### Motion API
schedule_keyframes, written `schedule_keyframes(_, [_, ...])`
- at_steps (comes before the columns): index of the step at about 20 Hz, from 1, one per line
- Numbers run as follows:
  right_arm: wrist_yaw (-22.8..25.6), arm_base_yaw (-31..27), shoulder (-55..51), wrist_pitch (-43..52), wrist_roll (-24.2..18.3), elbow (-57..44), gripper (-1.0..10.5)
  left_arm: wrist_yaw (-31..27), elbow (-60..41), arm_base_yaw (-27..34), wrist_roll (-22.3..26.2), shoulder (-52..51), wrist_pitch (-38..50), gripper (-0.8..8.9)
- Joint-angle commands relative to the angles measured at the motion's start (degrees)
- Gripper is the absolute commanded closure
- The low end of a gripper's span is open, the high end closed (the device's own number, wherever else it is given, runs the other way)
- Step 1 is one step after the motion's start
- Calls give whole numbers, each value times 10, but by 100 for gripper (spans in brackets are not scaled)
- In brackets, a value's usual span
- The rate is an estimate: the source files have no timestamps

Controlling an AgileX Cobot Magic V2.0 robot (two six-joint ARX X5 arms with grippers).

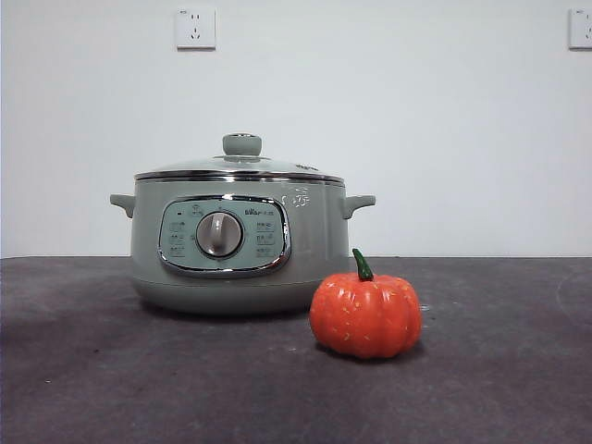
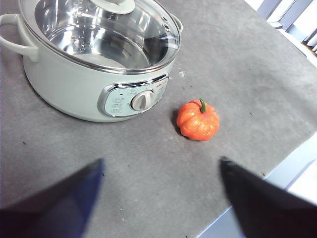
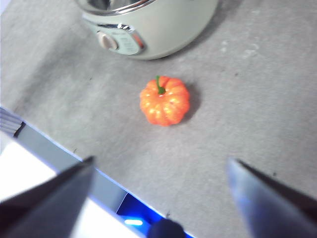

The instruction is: Pick up the pumpkin,open the lid,put the pumpkin in the pot,close the lid

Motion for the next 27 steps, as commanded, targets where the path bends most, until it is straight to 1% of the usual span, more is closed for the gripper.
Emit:
schedule_keyframes(1, [-1, 26, 6, 9, 16, 1, 223, 5, 2, -2, -1, -1, 3, 59])
schedule_keyframes(5, [10, 95, 50, 33, 16, 1, 223, 5, 2, -2, -1, -1, 3, 59])
schedule_keyframes(8, [59, 149, 114, 64, 20, 1, 223, 5, 2, -2, -2, -1, 3, 59])
schedule_keyframes(9, [67, 164, 136, 76, 19, 1, 223, 5, 2, -2, -2, -1, 3, 59])
schedule_keyframes(14, [123, 220, 220, 147, 20, 1, 223, 5, 2, -2, -2, -1, 3, 60])
schedule_keyframes(20, [172, 256, 313, 228, 20, 1, 223, 4, 2, -2, -2, -1, 3, 60])
schedule_keyframes(26, [213, 276, 413, 298, 19, 1, 222, 4, 2, -2, -2, -1, 3, 59])
schedule_keyframes(27, [213, 276, 427, 308, 19, 1, 222, 4, 2, -2, -2, -1, 3, 60])
